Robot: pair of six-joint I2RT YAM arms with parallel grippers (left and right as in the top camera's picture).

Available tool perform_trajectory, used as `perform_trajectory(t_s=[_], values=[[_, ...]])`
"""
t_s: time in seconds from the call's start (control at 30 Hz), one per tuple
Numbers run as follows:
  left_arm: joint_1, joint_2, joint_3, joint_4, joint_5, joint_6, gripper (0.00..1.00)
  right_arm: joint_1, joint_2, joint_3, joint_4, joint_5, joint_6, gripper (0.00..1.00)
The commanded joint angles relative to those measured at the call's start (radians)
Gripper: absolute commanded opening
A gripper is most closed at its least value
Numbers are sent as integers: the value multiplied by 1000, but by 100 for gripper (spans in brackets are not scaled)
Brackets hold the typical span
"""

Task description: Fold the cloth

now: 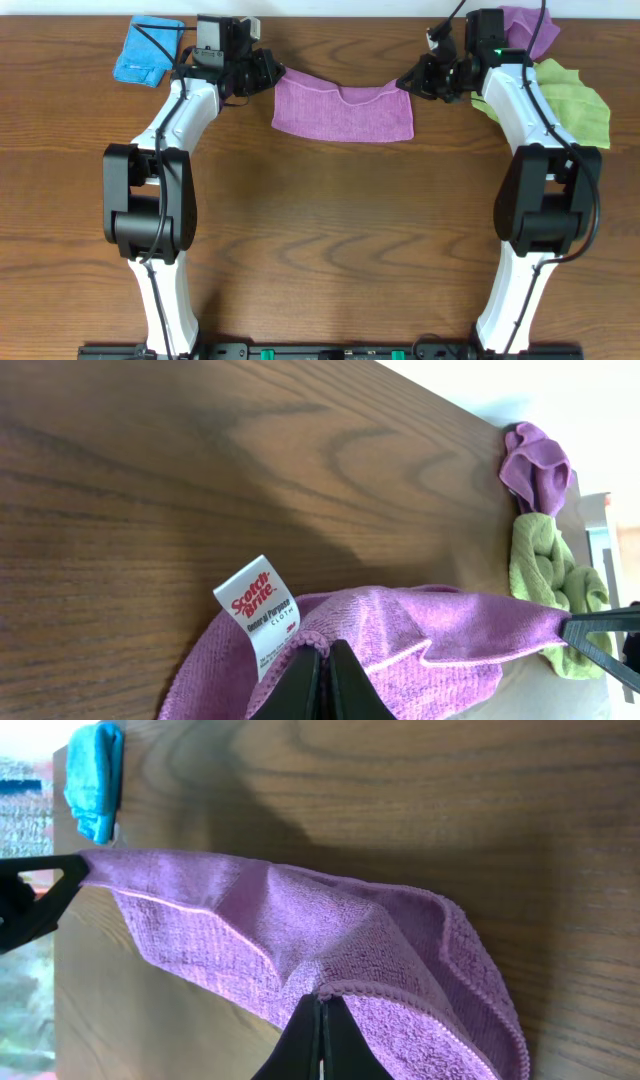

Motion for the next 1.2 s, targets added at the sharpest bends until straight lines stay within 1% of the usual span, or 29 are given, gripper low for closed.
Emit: perform_trajectory(t_s=[0.0,0.1,0.23,0.3,0.47,0.77,1.03,1.07,1.13,1.17], values=[[3,39,20,-5,-15,-10,6,-8,16,16,-15,30,16,2],[3,54,20,-55,22,-5,6,-8,16,16,-66,44,3,1],[3,60,20,-124,23,28,6,-8,16,16,-160,124,-24,2],[4,60,20,-136,23,31,6,-8,16,16,-185,134,-46,2],[4,60,20,-140,20,31,6,-9,16,16,-196,134,-52,2],[17,60,20,-200,-6,31,6,-12,16,16,-226,154,-72,2],[23,60,20,-200,-5,30,6,-12,16,16,-250,156,-103,2],[24,60,20,-200,-5,30,6,-12,16,16,-257,156,-110,10],[24,60,20,-200,-2,31,6,-12,16,16,-269,156,-127,41],[24,60,20,-200,2,31,7,-12,16,16,-274,156,-134,51]])
